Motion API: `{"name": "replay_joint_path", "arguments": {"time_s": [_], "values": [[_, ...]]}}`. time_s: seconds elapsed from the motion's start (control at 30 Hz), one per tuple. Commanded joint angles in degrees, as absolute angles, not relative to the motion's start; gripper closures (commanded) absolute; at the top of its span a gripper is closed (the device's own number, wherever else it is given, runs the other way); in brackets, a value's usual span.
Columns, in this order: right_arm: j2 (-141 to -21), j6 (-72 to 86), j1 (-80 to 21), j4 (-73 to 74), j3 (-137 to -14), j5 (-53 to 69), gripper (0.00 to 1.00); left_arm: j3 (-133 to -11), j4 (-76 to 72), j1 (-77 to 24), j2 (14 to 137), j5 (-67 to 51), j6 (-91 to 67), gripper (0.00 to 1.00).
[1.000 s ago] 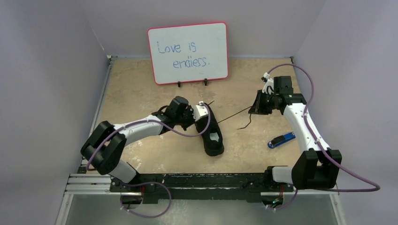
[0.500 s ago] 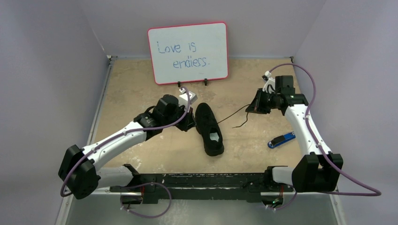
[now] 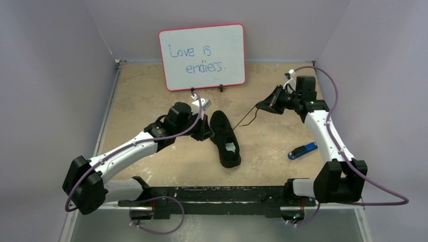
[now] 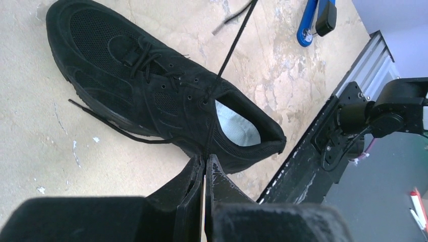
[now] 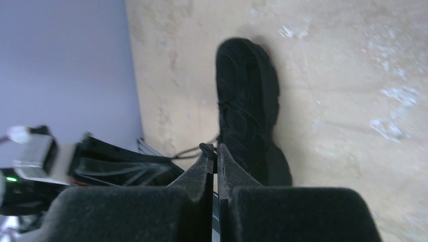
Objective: Tie the shoes
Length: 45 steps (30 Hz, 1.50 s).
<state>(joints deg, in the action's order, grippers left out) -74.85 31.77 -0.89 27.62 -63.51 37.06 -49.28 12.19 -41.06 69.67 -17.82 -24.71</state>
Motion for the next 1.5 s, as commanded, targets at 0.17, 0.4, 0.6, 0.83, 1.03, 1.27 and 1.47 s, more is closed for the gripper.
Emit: {"name": "replay_joint_path", "arguments": {"time_s": [0.17, 0.4, 0.6, 0.83, 1.03, 1.27, 1.47], "values": [[-76.38, 65.75, -10.75, -5.27, -62.28, 28.74, 1.0, -44.38, 0.88, -41.28, 68.24, -16.16, -20.13, 1.0], [-82.1, 76.31, -21.36, -6.28, -64.01, 21.16, 1.0, -38.28, -2.98, -41.48, 63.63, -13.68, -19.5, 1.0], [-86.26, 66.46, -27.22, -5.15, -66.7, 16.8, 1.0, -34.82, -3.41, -41.69, 60.65, -15.29, -19.0, 1.0], [-85.92, 40.61, -27.27, 31.38, -78.61, 9.33, 1.0, -34.73, -2.95, -41.73, 59.98, -15.08, -20.13, 1.0], [-85.1, 14.14, -27.25, 63.11, -81.05, -1.5, 1.0, -36.08, -1.08, -41.66, 59.72, -13.25, -19.08, 1.0], [-80.87, 15.45, -27.37, 69.95, -78.2, 23.48, 1.0, -36.14, -1.32, -41.72, 61.26, -14.27, -19.17, 1.0], [-77.28, 36.04, -26.97, 44.44, -74.45, 40.39, 1.0, -36.16, -2.68, -41.71, 62.46, -15.59, -20.51, 1.0]]}}
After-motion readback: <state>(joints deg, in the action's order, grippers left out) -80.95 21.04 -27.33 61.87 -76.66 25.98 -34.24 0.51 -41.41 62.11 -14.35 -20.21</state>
